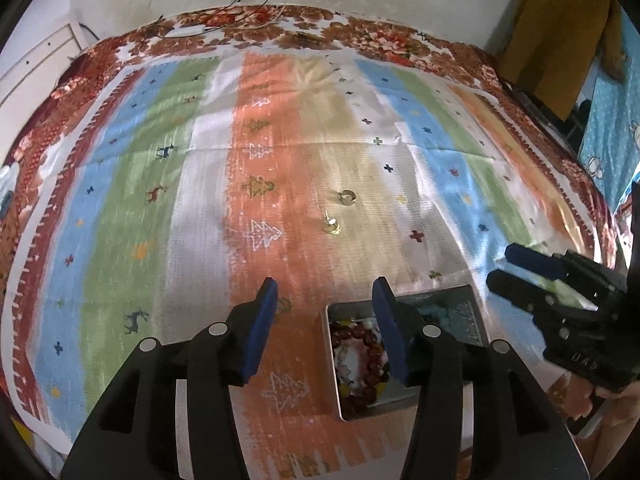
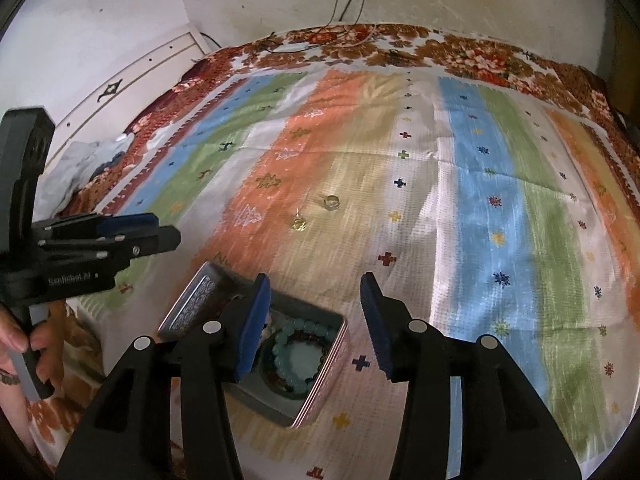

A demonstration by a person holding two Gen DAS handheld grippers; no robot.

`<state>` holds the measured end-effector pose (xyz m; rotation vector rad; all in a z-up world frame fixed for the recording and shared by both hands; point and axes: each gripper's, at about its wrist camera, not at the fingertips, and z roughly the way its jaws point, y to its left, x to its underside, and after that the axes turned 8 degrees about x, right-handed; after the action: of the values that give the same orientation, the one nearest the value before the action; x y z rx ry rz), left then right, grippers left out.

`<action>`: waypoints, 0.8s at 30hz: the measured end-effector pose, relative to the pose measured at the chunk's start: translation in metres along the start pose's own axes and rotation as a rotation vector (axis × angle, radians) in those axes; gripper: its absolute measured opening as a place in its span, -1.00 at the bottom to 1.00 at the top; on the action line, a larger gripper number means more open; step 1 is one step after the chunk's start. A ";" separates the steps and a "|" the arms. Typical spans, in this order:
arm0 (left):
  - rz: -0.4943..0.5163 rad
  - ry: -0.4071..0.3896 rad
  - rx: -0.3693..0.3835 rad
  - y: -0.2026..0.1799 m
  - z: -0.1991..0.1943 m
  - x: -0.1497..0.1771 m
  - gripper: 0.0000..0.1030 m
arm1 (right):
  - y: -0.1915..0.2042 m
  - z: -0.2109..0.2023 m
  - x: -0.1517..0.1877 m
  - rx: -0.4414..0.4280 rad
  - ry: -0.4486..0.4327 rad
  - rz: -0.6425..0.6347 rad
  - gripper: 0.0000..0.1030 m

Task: Organize jewelry
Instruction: 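Move left tool to gold pendant while right tool reaches silver ring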

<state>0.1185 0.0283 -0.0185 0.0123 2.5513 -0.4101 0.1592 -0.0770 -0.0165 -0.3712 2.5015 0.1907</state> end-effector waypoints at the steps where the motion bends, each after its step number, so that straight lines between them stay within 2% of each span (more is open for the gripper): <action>1: 0.004 0.004 -0.003 -0.001 0.002 -0.001 -0.03 | -0.001 0.003 -0.003 0.006 0.001 0.003 -0.09; 9: 0.046 0.043 -0.056 -0.001 0.022 -0.013 0.02 | -0.011 0.020 -0.016 0.020 0.030 0.011 -0.09; 12: 0.035 0.061 -0.060 0.003 0.030 -0.018 0.02 | -0.012 0.028 -0.020 0.025 0.046 0.008 -0.09; 24: 0.104 0.142 -0.108 -0.002 0.065 -0.027 0.02 | -0.009 0.065 -0.040 0.028 0.112 -0.023 -0.09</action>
<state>0.1750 0.0091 -0.0560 0.1375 2.6951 -0.2384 0.2285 -0.0620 -0.0469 -0.4094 2.6057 0.1285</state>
